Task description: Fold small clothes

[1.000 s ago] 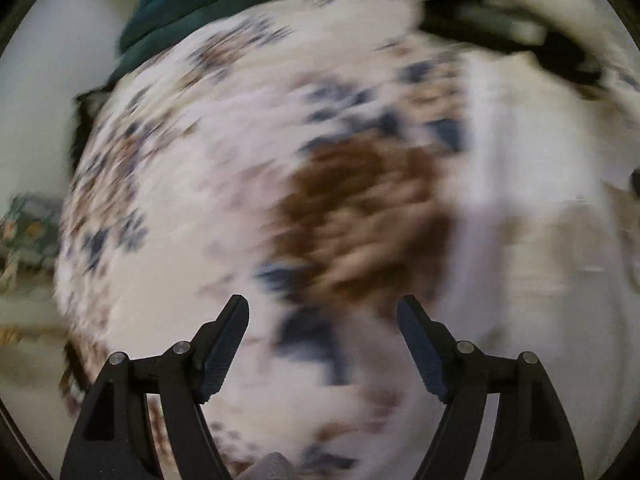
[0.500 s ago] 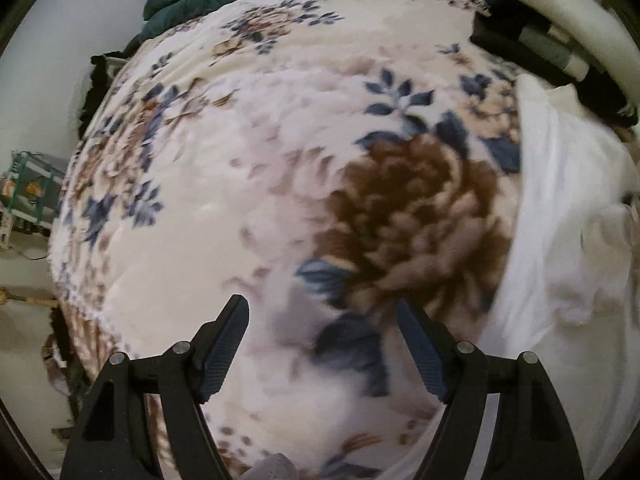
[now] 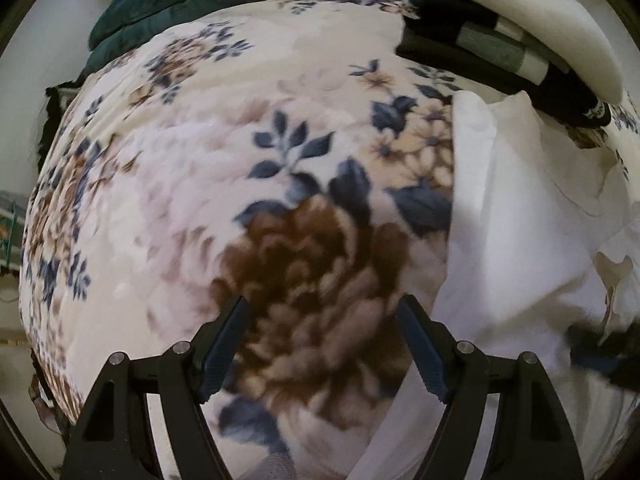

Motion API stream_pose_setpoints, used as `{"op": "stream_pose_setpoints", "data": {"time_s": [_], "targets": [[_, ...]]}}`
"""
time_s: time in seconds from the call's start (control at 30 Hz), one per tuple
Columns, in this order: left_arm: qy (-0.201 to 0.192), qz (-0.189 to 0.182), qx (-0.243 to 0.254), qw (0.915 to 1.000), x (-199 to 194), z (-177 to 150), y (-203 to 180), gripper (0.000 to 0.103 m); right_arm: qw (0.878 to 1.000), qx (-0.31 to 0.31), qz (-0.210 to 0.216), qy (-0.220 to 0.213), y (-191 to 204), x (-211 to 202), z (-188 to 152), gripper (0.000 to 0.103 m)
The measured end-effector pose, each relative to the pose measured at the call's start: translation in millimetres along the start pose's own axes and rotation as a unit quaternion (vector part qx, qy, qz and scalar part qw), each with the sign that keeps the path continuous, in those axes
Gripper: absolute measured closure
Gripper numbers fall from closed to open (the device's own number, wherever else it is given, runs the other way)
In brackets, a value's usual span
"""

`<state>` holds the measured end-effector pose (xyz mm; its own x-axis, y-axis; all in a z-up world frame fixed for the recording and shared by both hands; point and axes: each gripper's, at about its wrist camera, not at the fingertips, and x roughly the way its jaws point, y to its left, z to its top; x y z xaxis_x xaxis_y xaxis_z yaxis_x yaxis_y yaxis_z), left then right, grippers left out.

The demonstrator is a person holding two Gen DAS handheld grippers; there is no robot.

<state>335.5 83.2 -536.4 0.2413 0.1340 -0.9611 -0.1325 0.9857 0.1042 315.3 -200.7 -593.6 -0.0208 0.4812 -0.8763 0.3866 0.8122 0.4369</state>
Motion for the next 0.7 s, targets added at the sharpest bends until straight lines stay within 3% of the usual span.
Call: {"op": "stream_pose_setpoints", "data": {"time_s": [0.03,0.07,0.17,0.23,0.37,0.53,0.63,0.67,0.7], "targets": [[0.001,-0.004,0.005,1.0,1,1,-2,0.028,0.999,-0.014,-0.034,-0.006,-2,5,-9,0.096],[0.004,-0.006,0.014,0.9999,4,2,-6,0.028,0.998,-0.029,-0.057,-0.01,-4,8,-13,0.103],[0.006,-0.008,0.036,0.9993,5,2,-16,0.028,0.997,-0.041,-0.068,-0.011,-19,-6,-26,0.103],[0.003,-0.008,0.052,0.9986,4,2,-24,0.028,0.996,-0.037,-0.072,-0.029,-28,-29,-30,0.099],[-0.011,-0.005,0.075,0.9971,-1,2,-37,0.028,0.982,-0.063,-0.136,-0.113,-31,-82,-15,0.047],[-0.017,-0.007,0.078,0.9968,-2,7,-47,0.028,0.959,-0.149,-0.195,-0.143,13,-92,42,0.044],[-0.021,-0.004,0.082,0.9964,-3,8,-51,0.028,0.95,-0.202,-0.214,-0.101,46,-64,67,0.044],[-0.021,-0.003,0.083,0.9963,-3,9,-51,0.028,0.942,-0.218,-0.24,-0.084,50,-54,74,0.045],[-0.022,-0.003,0.084,0.9962,-3,9,-51,0.028,0.937,-0.229,-0.252,-0.073,54,-44,77,0.058]]}}
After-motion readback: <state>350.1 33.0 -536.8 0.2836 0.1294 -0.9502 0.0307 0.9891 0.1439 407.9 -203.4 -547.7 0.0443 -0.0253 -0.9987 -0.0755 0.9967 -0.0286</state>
